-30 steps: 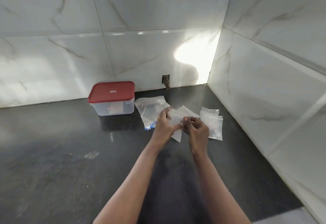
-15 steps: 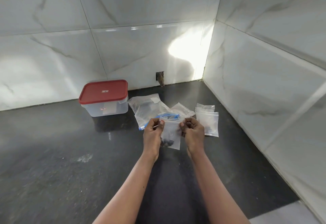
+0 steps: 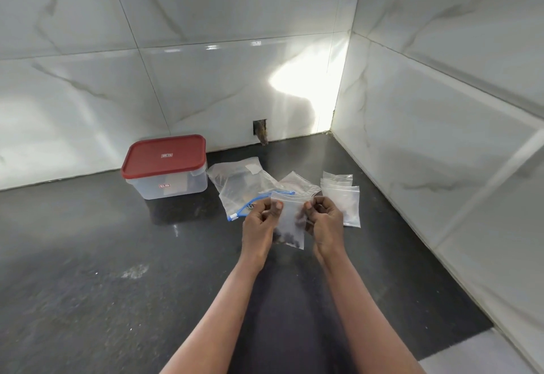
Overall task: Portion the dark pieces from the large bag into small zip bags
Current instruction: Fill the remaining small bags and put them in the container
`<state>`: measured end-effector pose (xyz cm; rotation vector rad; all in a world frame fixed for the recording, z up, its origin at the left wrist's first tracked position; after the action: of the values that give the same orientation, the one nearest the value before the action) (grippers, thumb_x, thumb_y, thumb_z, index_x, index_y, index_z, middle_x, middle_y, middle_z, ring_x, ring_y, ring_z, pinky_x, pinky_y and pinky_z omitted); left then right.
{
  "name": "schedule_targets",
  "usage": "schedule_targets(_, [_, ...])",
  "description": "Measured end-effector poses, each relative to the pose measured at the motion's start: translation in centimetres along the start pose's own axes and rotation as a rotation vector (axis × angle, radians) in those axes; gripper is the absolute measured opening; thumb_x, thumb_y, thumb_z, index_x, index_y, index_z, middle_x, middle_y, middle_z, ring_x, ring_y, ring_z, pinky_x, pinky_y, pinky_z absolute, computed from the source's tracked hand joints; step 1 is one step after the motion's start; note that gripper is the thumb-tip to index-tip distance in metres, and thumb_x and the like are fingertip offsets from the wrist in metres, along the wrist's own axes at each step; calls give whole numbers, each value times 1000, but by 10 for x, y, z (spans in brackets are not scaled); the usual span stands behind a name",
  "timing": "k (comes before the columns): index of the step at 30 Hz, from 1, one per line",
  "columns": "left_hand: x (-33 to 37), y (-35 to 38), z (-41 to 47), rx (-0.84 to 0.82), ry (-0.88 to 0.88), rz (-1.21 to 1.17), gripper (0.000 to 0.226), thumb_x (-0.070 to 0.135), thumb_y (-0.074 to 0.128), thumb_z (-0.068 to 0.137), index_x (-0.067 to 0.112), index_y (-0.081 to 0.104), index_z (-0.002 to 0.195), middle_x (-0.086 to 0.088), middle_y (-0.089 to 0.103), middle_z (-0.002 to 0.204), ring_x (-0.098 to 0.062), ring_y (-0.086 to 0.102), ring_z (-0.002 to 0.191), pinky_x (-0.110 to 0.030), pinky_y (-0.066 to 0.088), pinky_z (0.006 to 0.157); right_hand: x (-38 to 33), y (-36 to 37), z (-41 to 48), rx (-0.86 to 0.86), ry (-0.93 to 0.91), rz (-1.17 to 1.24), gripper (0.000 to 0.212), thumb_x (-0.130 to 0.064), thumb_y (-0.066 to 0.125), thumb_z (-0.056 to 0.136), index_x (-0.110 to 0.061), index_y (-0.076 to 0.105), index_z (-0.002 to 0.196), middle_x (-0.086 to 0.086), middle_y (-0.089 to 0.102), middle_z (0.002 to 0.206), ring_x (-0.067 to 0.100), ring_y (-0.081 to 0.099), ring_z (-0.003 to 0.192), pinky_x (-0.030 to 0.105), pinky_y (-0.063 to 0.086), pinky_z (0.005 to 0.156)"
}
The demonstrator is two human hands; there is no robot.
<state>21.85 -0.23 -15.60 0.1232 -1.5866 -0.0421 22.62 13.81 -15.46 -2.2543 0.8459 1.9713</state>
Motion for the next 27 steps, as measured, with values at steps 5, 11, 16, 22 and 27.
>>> schedule_targets(5, [3,-2,6,58,-25,-242,8,10,60,88,17,64,85,10,65,64,0,56,59,-11,47,60,-4,0,-1,-42,-1,5,31,9,52,90,-13,52,68,0,60,59,8,54,47,25,51,52])
schedule_targets(11, [4,-6,5,74,-28,-237,11,6,58,89,15,61,83,2,61,76,-6,55,67,-18,49,63,-7,-2,-3,-21,-9,-25,31,13,53,87,-12,53,67,3,57,64,11,53,53,25,51,54])
schedule_targets(16, [3,-4,6,51,-29,-196,17,1,52,92,15,59,85,-4,55,80,-18,48,78,-29,44,73,-7,2,-5,13,-30,-24,41,22,43,84,-11,54,61,5,54,61,12,53,56,24,52,51])
schedule_targets(22, [6,0,2,1,-15,-230,10,20,63,83,11,66,89,-6,68,85,-19,61,80,-34,52,77,-6,6,-1,-23,-65,-26,39,15,49,87,-15,53,62,-1,53,63,9,53,60,35,49,68])
schedule_targets(27, [12,0,2,39,-7,-204,6,12,63,84,7,63,82,-1,67,71,-10,62,66,-25,54,65,-9,14,-6,-124,-76,-6,26,10,57,86,-12,57,72,-1,59,68,12,57,67,38,52,77])
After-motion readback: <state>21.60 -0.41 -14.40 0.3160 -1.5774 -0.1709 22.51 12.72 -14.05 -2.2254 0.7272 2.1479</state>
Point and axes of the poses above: each hand's wrist, its own z-axis towards the middle knuckle, its own y-axis out of the palm, x = y × z, the point moved 6 cm from there along z, towards the middle knuckle
